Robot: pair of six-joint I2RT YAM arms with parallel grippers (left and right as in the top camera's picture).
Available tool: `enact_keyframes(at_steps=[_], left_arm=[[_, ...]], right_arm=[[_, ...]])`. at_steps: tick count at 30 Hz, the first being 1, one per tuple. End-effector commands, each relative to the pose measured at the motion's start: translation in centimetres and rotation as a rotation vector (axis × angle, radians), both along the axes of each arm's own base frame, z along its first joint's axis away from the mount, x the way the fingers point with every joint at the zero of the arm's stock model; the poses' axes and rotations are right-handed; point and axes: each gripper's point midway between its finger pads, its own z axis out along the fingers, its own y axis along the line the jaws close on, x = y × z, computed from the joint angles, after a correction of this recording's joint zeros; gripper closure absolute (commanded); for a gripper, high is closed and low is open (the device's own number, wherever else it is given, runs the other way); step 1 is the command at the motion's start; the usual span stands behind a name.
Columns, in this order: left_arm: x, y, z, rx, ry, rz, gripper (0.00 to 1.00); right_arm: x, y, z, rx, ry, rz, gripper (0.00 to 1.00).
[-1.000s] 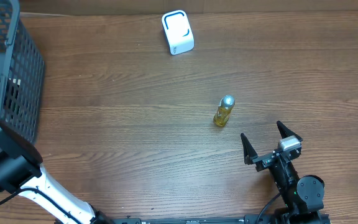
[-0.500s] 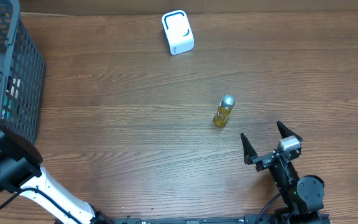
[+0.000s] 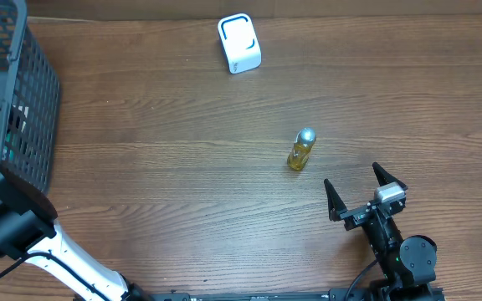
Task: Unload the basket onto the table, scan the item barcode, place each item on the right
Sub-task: 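Grasp the green-lidded jar with the left gripper inside the basket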
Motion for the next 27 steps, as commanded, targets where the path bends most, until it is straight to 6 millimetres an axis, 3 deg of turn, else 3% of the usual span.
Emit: enact_keyframes(at_steps=[1, 27], left_arm=[[-0.36, -0.50, -1.29, -0.021, 0.029, -0.026, 0.00], [-0.15, -0.37, -1.80, -0.016, 0.033, -0.035, 0.00]], right_arm=[[0.09, -0.23, -0.24, -0.003, -0.001, -0.013, 0.00], [0.09, -0.23, -0.24, -0.003, -0.001, -0.013, 0.00]])
